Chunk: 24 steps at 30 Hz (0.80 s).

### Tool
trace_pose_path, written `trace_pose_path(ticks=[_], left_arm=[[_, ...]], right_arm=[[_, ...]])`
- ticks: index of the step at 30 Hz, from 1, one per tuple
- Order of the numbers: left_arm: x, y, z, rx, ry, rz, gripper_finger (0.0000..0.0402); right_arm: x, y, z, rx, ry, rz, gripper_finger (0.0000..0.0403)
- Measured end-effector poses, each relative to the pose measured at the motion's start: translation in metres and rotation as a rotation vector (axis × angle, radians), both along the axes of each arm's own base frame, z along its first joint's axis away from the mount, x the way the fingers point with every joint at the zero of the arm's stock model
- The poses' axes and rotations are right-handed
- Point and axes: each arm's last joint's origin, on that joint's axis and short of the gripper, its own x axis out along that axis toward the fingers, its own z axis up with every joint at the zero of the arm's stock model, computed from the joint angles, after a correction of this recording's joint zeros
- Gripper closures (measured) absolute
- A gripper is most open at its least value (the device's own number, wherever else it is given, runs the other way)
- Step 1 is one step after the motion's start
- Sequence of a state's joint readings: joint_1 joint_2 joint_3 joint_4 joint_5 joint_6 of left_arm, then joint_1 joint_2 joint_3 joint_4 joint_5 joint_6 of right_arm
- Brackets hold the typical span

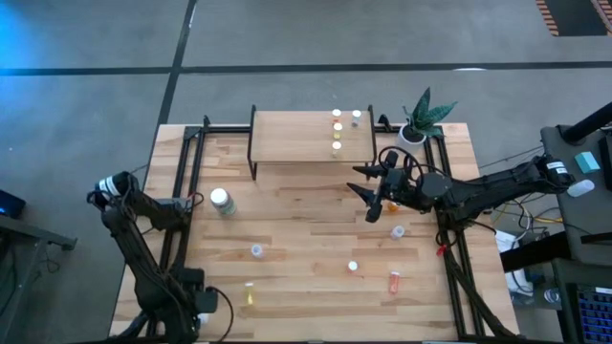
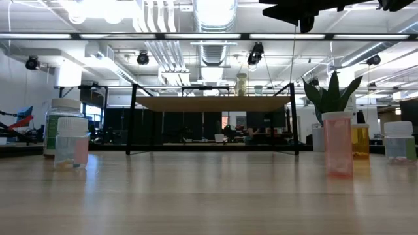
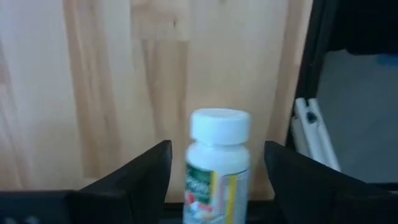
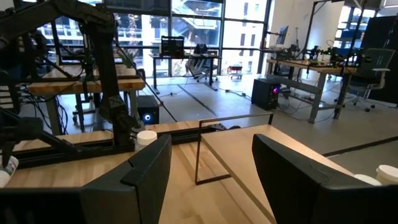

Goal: Pick and place medicine bottles onto shelf by color
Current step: Put the white pill bottle on the shelf

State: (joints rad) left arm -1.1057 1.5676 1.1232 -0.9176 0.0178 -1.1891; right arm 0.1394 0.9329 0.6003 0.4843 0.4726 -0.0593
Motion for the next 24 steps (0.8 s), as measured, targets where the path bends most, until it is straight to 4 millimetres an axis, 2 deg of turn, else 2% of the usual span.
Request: trace_pose_path(ticks=[7,17,24], left_arm=[[0.002,-0.005,-0.022,0.045,0.067,0.082,0.0166],[0.005,-0.015,-0.053,0.115,0.161,0.070,0.0112],[0.004,-0.015,-0.073,0.093,0.198,0.042,0.0109]], right_arm=[[0.000,0.000,0.000,-0.001,0.001,0.000,0.0188],[0.000,0.000,0.000,0.010,-0.003,0.001,0.0188],[0.005,0.001,-0.005,0.018,0.016,0.001,0.0188]])
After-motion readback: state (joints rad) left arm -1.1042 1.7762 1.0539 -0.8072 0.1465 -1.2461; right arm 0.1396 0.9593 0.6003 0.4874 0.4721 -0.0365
